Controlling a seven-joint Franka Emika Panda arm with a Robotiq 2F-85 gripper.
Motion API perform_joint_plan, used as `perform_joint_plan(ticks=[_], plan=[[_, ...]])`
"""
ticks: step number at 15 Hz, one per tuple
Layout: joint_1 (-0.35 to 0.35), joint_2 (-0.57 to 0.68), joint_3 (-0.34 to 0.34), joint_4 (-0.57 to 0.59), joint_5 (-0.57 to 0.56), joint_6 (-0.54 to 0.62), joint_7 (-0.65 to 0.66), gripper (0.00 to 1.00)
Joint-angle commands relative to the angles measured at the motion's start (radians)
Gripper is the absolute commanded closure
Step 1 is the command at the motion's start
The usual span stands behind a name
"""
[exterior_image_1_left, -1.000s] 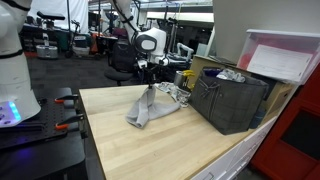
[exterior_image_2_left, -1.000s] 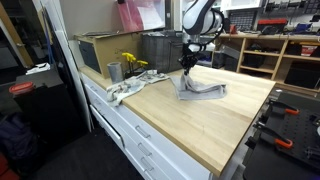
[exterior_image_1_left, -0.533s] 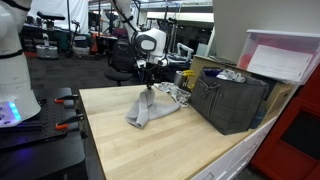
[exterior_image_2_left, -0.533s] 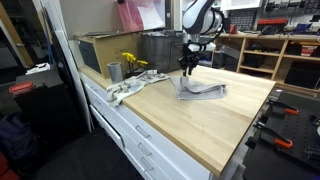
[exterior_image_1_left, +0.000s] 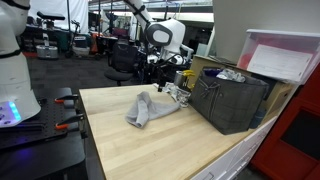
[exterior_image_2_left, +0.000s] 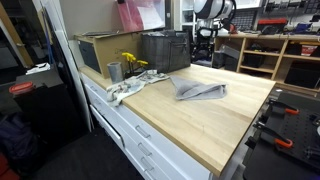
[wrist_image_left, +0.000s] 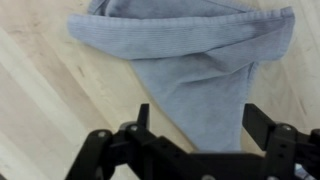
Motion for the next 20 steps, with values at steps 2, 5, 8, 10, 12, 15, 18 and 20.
perform_joint_plan(ticks=[2,5,8,10,12,15,18,20], plan=[[-0.086,0.083,-0.06,0.129,0.015,-0.114,0.009,0.0],[-0.138,0.151,-0.072,0.205,0.036,-0.214,0.02,0.0],[-0.174,0.207,-0.063,0.268,0.065,-0.313,0.012,0.0],[-0.185,0.241,-0.061,0.301,0.078,-0.36,0.007,0.0],[-0.191,0.278,-0.062,0.326,0.09,-0.387,0.011,0.0],[-0.203,0.345,-0.07,0.354,0.096,-0.419,0.029,0.0],[-0.216,0.395,-0.069,0.356,0.109,-0.436,0.036,0.0],[-0.222,0.42,-0.066,0.353,0.123,-0.441,0.041,0.0]])
